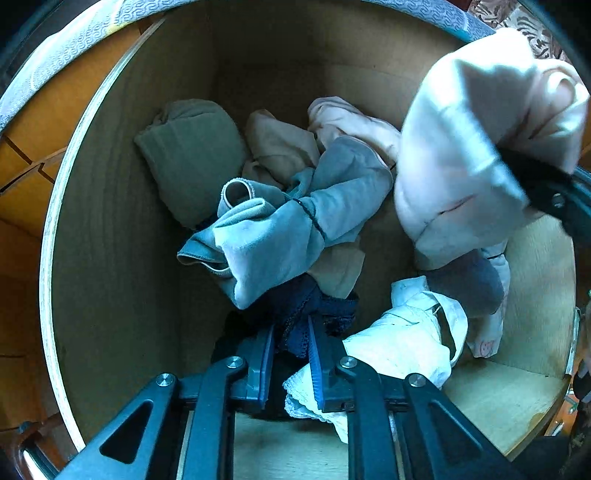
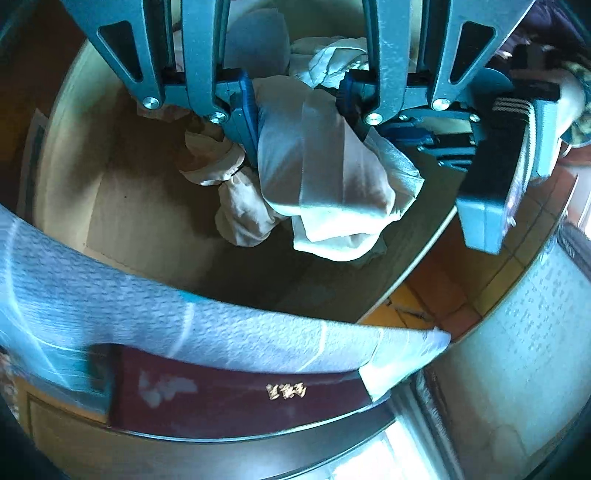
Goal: Organize soft objects
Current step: 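Carry the white cloth into the gold box and open the right gripper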
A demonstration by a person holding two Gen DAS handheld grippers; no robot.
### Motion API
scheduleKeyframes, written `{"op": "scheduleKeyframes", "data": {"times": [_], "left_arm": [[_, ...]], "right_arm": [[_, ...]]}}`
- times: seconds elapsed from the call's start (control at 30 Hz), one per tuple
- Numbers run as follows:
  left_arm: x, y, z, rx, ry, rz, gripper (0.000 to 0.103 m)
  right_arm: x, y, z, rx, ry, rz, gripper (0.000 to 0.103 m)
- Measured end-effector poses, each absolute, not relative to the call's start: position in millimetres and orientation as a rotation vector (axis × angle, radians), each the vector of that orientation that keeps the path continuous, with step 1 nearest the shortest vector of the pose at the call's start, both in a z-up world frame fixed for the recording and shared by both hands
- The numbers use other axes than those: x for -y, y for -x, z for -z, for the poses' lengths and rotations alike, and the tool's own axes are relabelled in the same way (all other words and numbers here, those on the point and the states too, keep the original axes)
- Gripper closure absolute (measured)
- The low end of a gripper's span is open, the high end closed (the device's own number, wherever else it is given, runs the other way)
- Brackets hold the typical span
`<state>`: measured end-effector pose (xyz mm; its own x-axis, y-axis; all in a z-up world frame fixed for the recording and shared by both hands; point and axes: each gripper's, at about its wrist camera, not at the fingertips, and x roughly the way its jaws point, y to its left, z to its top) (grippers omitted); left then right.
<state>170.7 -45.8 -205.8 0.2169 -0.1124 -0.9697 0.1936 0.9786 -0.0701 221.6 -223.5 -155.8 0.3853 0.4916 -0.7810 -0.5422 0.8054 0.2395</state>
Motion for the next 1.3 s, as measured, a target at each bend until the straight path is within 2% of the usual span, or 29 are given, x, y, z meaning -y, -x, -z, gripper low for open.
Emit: {"op": "scheduleKeyframes", "data": {"times": [0.4,0.8,1.07,1.3], "left_arm": [[44.6,-169.3,210.7,-1.325,-0.061,0.210,0.088],[46.5,-164.3,207.7,-1.314,-0.076,0.217,0.088],[48.4,-165.0,207.8,-1.310,-0.080,0.223,0.088],[46.2,-164.4,208.2,-1.305,-0.076,0.230,0.088]], "right_arm": [[250.1,-201.3,110.6,-0.887,-0.054,-0.568,0.069],[258.9,-195.2,-5.6,-0.677,-0.125,-0.578,0.069],[261.4,-247.9,-57.4,-0.618,-0.230,-0.523,0.069],[270.6,-339.8,-53.6,-0.714,-0.370,-0.421,0.069]]}}
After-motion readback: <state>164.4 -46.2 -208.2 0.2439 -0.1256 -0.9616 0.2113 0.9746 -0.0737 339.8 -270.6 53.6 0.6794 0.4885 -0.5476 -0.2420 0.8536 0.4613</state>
